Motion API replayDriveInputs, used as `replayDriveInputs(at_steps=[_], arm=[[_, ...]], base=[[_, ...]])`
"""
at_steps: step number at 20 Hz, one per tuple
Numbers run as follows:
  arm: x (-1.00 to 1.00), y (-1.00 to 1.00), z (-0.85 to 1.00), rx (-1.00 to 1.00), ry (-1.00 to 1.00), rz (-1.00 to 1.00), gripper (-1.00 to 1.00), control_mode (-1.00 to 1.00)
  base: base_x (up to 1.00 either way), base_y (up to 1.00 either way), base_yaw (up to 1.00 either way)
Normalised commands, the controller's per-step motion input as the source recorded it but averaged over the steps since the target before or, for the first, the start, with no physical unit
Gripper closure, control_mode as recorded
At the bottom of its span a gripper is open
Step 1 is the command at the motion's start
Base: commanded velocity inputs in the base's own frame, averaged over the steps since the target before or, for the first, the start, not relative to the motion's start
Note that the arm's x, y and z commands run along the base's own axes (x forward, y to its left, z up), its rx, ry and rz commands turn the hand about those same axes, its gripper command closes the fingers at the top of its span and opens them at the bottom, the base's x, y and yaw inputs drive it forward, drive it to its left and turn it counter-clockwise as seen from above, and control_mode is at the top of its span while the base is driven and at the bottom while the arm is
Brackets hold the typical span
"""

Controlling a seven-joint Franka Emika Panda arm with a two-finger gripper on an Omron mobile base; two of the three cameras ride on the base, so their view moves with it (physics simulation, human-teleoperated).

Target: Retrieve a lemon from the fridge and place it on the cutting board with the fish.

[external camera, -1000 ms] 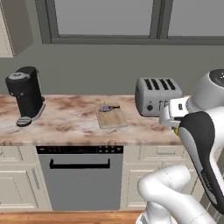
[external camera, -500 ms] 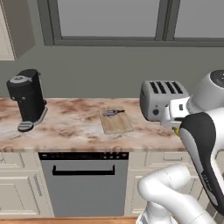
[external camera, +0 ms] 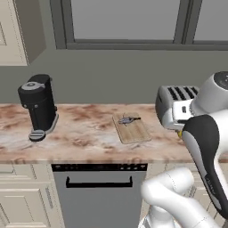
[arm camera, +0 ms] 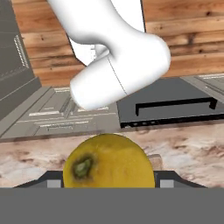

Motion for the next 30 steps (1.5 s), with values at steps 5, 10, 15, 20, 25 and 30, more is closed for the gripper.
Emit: replayDriveInputs(at_steps=[5,10,15,20,25,30], arm=[[0.00,0.00,0.00,0.00,0.00,0.00,1.00,1.00],[0.23,0.02,0.00,0.00,0.00,0.00,1.00,-1.00],[0.56,0.00,-0.05,0.00,0.05,0.05,1.00,-1.00],[0.66,0.02,-0.38,0.00,0.20,0.10,1.00,-1.00],[0.95,0.06,-0.69,0.00,0.23,0.11,1.00,-1.00],[0.88,0.04,-0.76,0.00,0.02,0.13,1.00,-1.00]], base=[[0.50,0.24,0.00],[0.16,0.06,0.00],[0.00,0.00,0.00],[0.00,0.00,0.00],[0.00,0.00,0.00],[0.00,0.00,0.00]])
